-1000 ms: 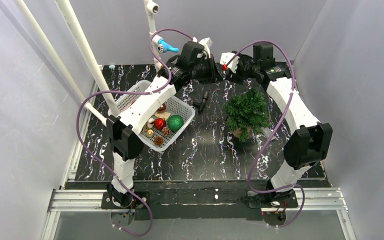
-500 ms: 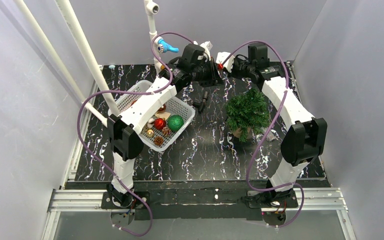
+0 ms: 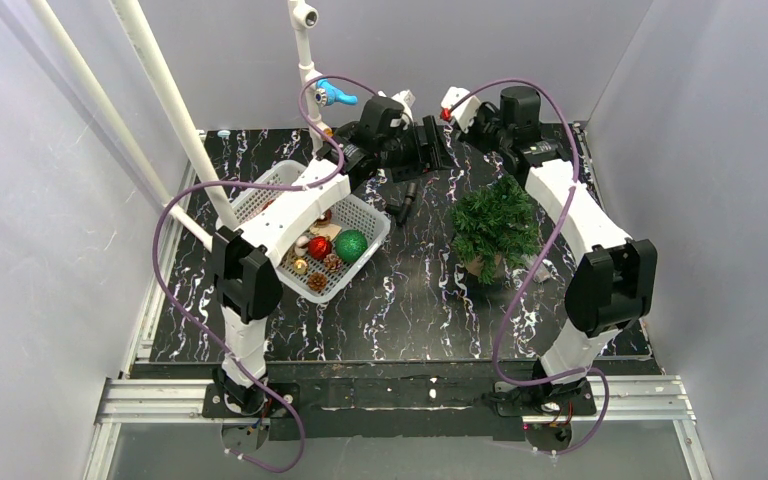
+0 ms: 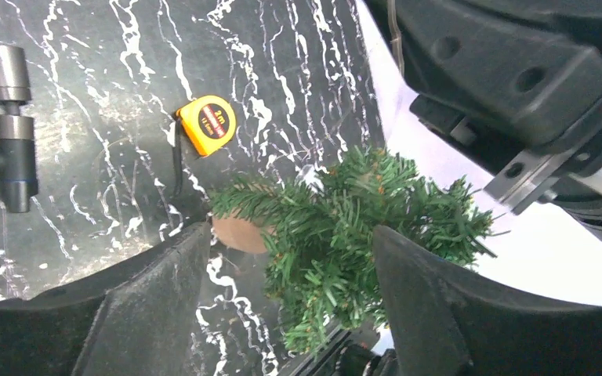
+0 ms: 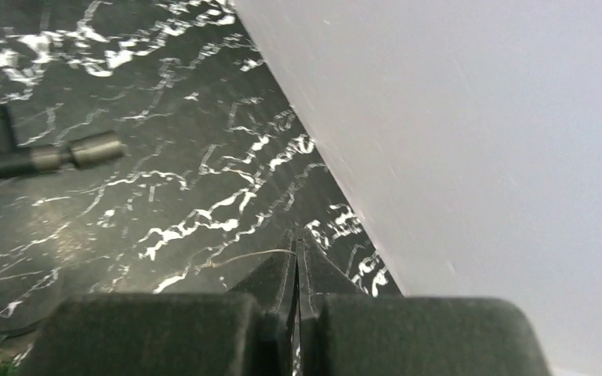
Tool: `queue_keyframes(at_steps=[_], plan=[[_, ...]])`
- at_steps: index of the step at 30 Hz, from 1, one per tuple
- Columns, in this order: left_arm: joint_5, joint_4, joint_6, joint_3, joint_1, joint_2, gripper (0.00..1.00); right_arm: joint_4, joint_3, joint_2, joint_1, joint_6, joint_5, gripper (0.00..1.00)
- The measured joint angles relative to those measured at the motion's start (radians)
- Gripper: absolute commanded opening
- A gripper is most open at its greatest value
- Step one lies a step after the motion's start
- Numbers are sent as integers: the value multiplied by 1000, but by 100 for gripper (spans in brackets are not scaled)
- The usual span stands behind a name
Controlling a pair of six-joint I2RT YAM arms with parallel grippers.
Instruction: Decorate the small christmas tree
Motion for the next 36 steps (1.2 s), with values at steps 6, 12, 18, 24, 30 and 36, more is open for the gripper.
queue_keyframes(at_steps=[6, 12, 18, 24, 30, 36], plan=[[5, 27, 0, -29, -2, -18, 98, 52, -2, -9, -6, 50, 126, 1], [8, 27, 29, -85, -4, -101, 98, 47, 4, -4, -14, 102, 243, 1], [8, -5, 77, -146, -4, -211, 98, 20, 18, 6, -62, 163, 332, 1], [4, -16, 105, -212, -4, -276, 98, 16, 22, 5, -104, 197, 388, 1], [0, -31, 113, -256, -4, -277, 98, -2, 22, -26, -132, 211, 435, 1], [-3, -37, 124, -262, -4, -278, 98, -22, 22, -106, -200, 253, 469, 1]])
